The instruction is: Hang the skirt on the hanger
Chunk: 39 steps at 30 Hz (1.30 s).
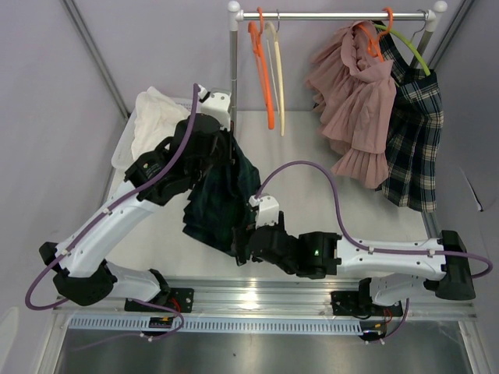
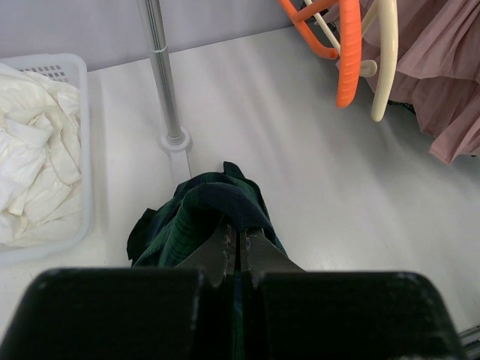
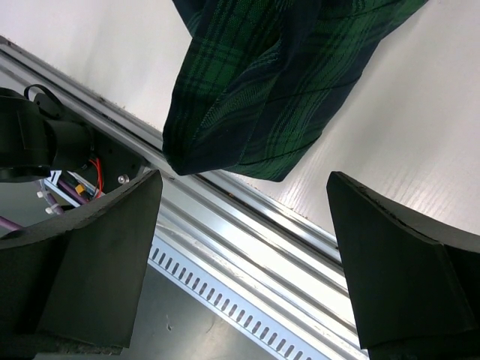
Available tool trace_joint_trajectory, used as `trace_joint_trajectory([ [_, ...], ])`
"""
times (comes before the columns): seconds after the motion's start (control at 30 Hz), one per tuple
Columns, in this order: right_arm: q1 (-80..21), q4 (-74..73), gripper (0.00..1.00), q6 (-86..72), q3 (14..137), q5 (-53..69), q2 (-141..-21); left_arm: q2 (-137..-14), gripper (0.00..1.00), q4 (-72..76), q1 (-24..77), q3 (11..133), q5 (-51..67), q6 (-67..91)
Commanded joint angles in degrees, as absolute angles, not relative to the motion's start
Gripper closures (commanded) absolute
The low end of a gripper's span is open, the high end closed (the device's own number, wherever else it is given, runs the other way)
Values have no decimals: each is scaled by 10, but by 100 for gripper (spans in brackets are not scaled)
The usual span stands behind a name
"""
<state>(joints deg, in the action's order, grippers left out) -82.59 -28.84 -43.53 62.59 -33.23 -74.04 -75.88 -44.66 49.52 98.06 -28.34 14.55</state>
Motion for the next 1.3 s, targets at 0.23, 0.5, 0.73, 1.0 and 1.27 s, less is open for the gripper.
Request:
trace_joint_trajectory([
  [0.23,-822,-284,4,-464,668,-369,-795,-751,100,-403,500,978,-282,144],
  [0.5,-817,-313,19,-492,662,-383,-818,-737,100,-411,500,973,-287,140],
  [0.73,-803,-347,86,-515,621,-397,-769,-716,100,-422,500,971,-279,136],
  [1.0,-750,-464,100,-507,626,-453,-628,-687,100,-478,500,990,-257,121],
  [1.27,-608,-505,100,-337,792,-425,-563,-657,100,-521,500,1019,-216,116],
])
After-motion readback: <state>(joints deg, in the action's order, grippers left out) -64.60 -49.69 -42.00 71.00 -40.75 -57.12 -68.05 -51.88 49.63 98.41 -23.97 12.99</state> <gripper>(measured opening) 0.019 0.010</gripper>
